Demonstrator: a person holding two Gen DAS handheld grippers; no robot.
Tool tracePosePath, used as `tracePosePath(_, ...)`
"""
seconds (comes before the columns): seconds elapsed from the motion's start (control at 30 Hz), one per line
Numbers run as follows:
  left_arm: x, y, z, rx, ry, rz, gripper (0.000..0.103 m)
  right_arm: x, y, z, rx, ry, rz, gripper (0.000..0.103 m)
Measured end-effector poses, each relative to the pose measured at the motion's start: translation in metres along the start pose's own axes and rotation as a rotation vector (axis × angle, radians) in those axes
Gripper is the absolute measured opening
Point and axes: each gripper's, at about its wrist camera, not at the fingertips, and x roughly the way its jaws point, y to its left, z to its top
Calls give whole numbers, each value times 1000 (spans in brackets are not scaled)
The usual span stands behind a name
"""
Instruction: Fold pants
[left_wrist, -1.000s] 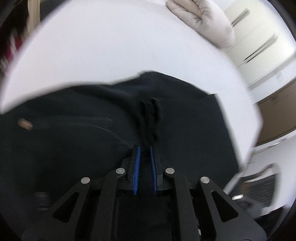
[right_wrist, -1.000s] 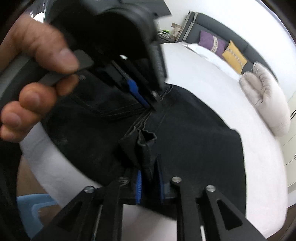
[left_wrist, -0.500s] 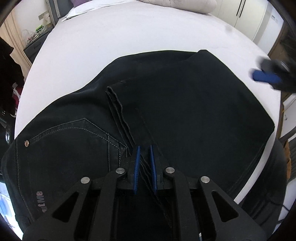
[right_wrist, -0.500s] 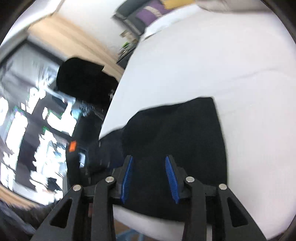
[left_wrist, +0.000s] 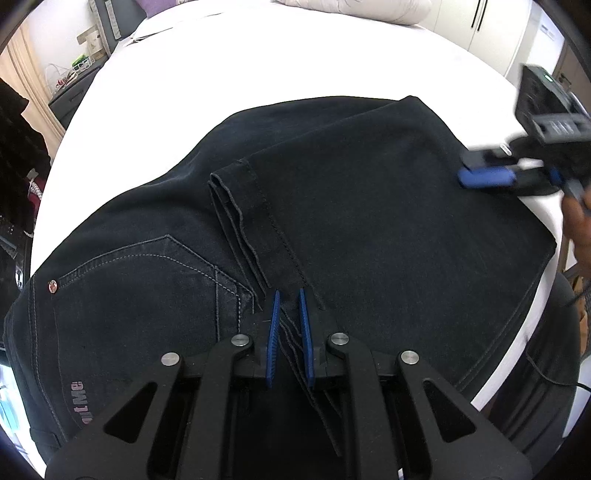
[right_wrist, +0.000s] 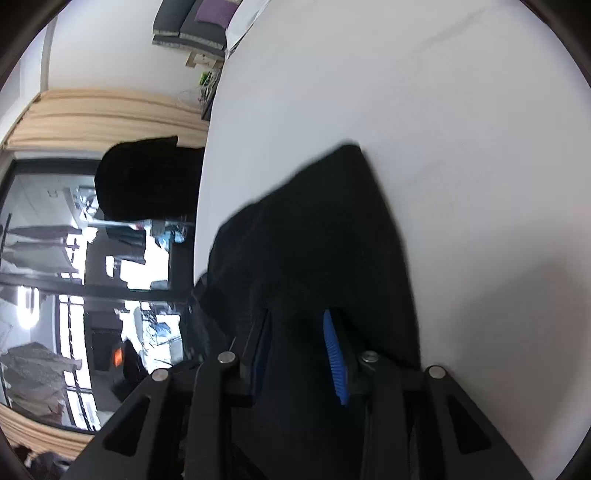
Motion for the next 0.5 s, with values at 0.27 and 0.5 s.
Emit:
tracePosePath(0.27, -6, 8, -12, -20, -14, -15, 11, -32, -3, -59, 8, -26, -13, 34)
tracePosePath(0.5, -20, 28, -25, -95, -48, -91, 11, -44, -4, -85, 31, -73, -32, 34)
